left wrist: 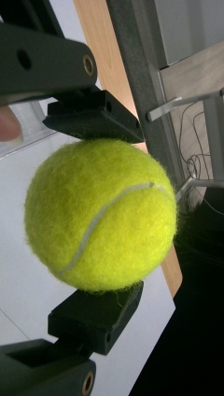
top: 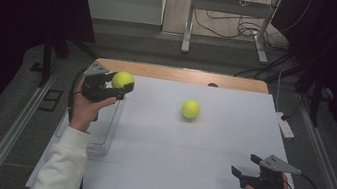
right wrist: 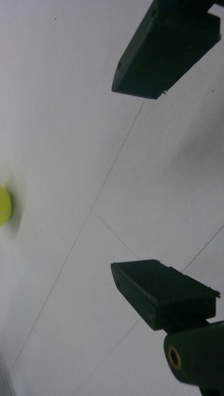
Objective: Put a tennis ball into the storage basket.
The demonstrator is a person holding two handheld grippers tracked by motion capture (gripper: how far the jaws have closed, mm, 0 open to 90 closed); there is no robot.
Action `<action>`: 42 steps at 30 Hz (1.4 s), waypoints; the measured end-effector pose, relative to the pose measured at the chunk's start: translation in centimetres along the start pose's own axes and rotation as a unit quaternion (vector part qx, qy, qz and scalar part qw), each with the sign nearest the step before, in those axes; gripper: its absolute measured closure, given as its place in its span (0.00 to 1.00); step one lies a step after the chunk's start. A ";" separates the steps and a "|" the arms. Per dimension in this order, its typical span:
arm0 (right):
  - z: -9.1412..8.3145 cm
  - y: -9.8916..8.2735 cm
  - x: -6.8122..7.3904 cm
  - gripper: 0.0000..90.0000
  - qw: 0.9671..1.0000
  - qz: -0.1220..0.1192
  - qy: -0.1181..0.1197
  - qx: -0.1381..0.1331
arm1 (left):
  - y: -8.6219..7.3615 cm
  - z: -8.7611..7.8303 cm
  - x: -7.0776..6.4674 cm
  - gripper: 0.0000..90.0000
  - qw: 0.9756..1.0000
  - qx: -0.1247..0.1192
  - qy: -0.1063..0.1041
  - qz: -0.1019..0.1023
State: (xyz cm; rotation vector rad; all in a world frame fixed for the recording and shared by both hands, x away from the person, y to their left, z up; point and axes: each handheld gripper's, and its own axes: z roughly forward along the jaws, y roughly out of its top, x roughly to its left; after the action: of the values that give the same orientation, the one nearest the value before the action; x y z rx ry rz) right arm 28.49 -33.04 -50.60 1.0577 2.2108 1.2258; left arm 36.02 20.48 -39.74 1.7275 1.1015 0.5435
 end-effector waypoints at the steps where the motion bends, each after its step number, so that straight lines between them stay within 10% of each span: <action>1: 0.0 0.0 0.0 0.14 1.000 0.000 0.000 0.000 | 0.0 0.0 0.0 0.30 1.000 0.000 0.000 0.000; 42: 0.0 0.0 0.0 0.14 1.000 0.000 0.000 0.000 | -1.2 -0.8 4.1 0.30 0.996 0.014 0.085 -0.019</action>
State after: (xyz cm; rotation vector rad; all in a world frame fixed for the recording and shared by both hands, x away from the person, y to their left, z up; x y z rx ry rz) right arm 28.45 -33.02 -50.56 1.0581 2.2098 1.2254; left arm 36.91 24.52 -41.00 1.7044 1.2642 0.6636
